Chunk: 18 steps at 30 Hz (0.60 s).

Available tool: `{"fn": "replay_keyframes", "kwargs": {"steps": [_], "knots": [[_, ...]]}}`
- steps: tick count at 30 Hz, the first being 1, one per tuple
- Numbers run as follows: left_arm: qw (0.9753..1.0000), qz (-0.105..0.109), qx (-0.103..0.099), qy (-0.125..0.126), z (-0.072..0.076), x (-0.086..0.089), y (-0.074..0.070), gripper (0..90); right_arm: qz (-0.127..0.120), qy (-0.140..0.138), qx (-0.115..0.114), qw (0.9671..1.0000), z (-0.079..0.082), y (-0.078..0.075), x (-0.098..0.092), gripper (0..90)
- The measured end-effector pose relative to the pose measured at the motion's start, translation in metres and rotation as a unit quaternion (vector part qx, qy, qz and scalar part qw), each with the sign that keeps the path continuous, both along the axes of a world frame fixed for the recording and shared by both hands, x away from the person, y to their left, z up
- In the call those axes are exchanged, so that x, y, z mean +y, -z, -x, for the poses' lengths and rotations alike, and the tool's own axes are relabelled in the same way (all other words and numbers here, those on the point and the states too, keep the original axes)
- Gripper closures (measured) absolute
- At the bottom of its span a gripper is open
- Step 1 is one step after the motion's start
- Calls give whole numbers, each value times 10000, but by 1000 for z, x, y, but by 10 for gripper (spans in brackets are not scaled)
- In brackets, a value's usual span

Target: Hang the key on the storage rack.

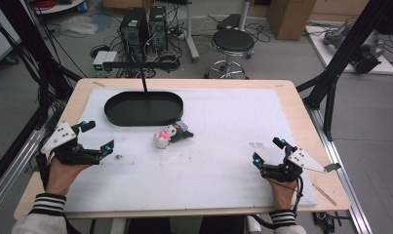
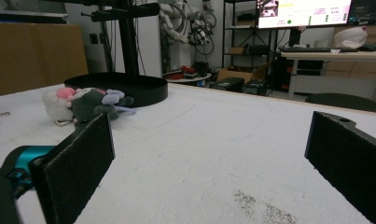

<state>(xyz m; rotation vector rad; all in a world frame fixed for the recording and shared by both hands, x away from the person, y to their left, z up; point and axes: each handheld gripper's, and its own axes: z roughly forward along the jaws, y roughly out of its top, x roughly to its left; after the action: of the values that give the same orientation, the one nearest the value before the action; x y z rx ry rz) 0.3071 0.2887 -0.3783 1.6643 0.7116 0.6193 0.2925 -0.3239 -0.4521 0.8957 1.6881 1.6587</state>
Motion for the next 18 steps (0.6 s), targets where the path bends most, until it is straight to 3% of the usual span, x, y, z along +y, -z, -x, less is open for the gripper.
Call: {"fn": "replay_keyframes", "kwargs": {"steps": [9, 15, 18], "knots": [[9976, -451, 452, 271, -25, -19, -17, 17, -18, -6, 40, 10000, 1, 0, 1, 3], [9939, -686, 704, 500, -39, -35, -25, 17, -25, -11, 50, 10000, 1, 0, 1, 3], [9904, -938, 823, 593, -45, -46, -28, 17, -21, -11, 53, 10000, 1, 0, 1, 3]]}}
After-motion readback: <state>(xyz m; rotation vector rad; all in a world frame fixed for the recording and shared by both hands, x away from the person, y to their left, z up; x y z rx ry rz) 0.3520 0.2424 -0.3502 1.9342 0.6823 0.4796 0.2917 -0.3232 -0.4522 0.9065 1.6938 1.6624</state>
